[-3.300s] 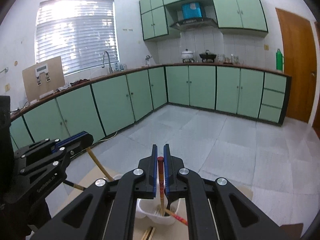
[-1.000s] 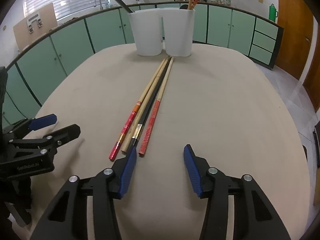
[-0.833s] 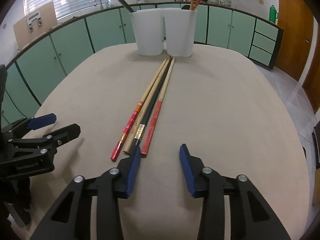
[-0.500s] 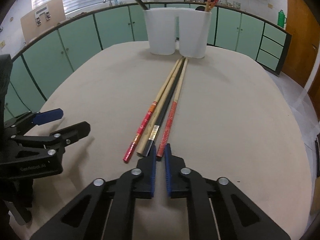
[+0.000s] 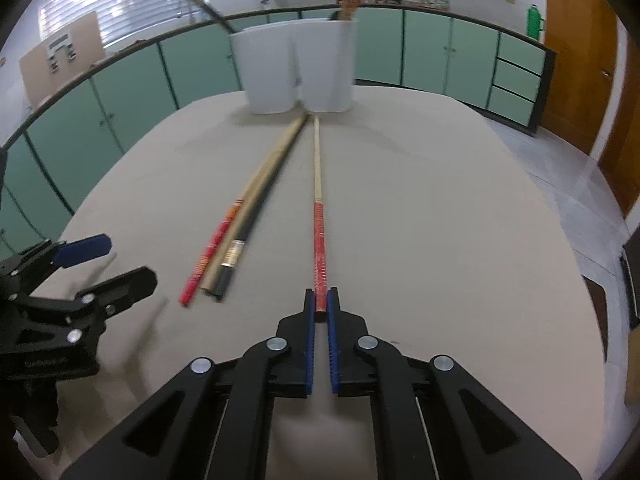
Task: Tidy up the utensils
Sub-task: 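Grasp a red-patterned chopstick with the right tool while the left tool grasps a red-orange chopstick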
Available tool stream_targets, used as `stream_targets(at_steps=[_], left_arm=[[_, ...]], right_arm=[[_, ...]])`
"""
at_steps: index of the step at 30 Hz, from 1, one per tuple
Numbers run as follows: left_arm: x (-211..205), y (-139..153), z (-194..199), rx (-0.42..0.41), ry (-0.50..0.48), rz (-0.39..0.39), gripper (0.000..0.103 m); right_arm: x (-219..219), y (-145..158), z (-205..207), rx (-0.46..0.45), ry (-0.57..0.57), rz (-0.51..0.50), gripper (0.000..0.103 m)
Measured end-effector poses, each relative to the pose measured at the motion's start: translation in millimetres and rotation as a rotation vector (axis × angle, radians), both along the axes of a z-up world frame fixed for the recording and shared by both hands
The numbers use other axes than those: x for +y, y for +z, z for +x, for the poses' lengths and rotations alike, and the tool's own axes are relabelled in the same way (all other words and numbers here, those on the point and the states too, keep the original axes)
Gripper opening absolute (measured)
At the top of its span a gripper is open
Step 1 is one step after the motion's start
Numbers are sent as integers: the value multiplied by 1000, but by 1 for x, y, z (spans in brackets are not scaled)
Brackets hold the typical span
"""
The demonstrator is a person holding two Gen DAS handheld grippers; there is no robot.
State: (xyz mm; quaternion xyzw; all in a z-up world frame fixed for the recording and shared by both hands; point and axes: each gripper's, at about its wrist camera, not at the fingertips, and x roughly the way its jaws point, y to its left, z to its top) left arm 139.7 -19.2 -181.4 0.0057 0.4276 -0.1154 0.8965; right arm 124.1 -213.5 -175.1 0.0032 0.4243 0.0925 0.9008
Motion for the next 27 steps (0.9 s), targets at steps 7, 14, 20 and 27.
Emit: stream_targets(at_steps=[7, 14, 20, 27], left_arm=[[-16, -6, 1, 19, -20, 20, 85], [-22, -8, 4, 23, 8, 75, 79], [-9, -3, 3, 8, 23, 78, 43], [4, -3, 1, 11, 29, 62, 43]], right_arm=[[-6, 0, 2, 1, -10, 15, 6], [-8, 0, 1, 2, -9, 27, 6], [-9, -1, 1, 4, -8, 38, 6], [-7, -1, 1, 5, -7, 29, 6]])
